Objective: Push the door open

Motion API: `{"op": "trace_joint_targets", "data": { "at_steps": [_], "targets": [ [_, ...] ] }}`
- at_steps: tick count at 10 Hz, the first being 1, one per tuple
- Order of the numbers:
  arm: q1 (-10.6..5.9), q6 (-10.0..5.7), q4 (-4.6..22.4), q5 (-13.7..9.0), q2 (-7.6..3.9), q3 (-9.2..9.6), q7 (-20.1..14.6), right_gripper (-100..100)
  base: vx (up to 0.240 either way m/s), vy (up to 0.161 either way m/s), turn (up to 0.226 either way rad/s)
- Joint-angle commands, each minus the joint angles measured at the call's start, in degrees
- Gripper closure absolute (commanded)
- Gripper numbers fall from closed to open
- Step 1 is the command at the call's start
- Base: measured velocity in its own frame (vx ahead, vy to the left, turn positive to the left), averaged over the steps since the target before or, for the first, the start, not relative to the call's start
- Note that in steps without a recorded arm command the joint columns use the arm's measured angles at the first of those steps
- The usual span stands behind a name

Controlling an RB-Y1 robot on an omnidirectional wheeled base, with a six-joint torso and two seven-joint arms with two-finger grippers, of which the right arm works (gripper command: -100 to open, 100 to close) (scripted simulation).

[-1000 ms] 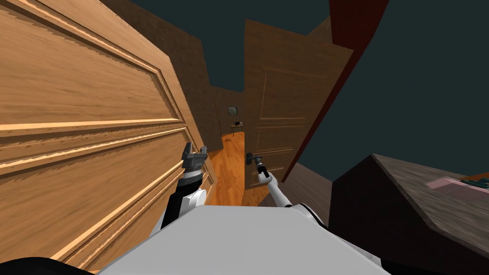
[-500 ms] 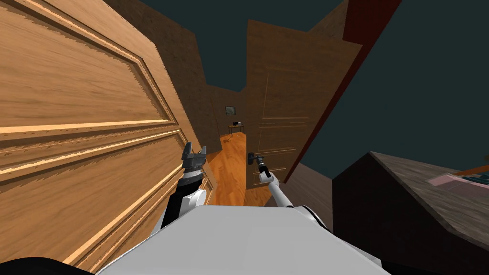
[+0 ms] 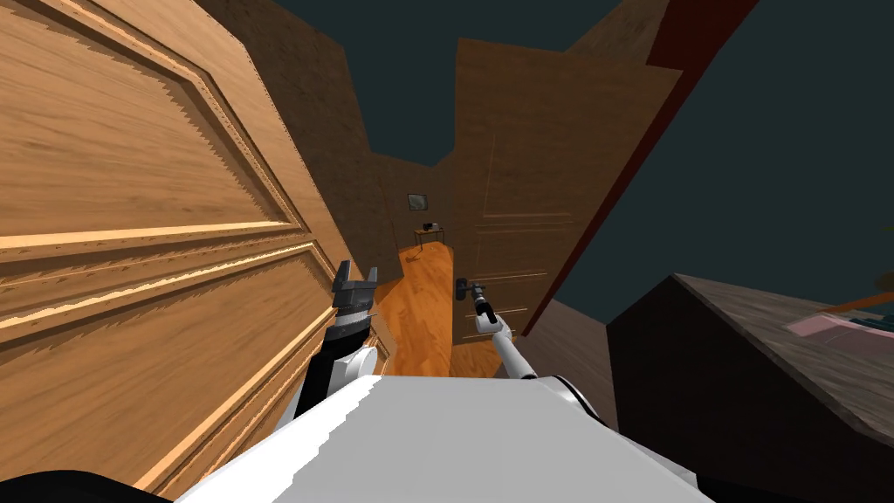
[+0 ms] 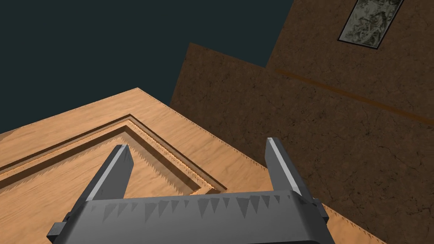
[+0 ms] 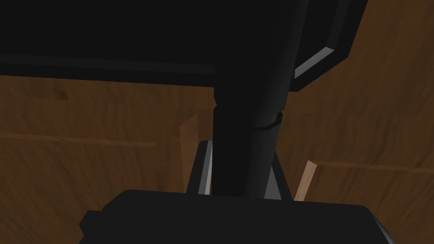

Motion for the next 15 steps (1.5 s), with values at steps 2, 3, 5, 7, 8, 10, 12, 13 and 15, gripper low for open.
{"op": "trace_joint_targets", "data": {
  "at_steps": [2,3,5,7,8,10,12,13,15],
  "targets": [
    [-0.17,-0.23,0.2,-1.3,-0.47,-0.58,1.7,100,0.169,0.003,-0.048],
    [-0.24,-0.34,0.3,-1.9,-0.63,-0.83,2.4,100,0.229,0.021,-0.055],
    [-0.42,-0.6,0.5,-3.4,-0.89,-1.48,4.3,100,0.196,0.031,-0.07],
    [-0.53,-0.75,0.6,-4.3,-0.97,-1.86,5.4,100,0.151,0.023,-0.07],
    [-0.65,-0.9,0.7,-5.2,-1.02,-2.25,6.6,100,0.14,0.029,-0.098],
    [-0.83,-1.16,0.9,-6.7,-1.0,-2.89,8.4,100,0.134,0.031,-0.064],
    [-0.95,-1.34,1.1,-7.7,-0.92,-3.33,9.7,100,0.145,0.049,-0.108],
    [-1.15,-1.61,1.3,-9.3,-0.68,-4.0,11.7,100,0.158,0.034,-0.109],
    [-1.34,-1.88,1.5,-10.8,-0.31,-4.68,13.7,100,0.161,0.068,-0.104]
  ]
}}
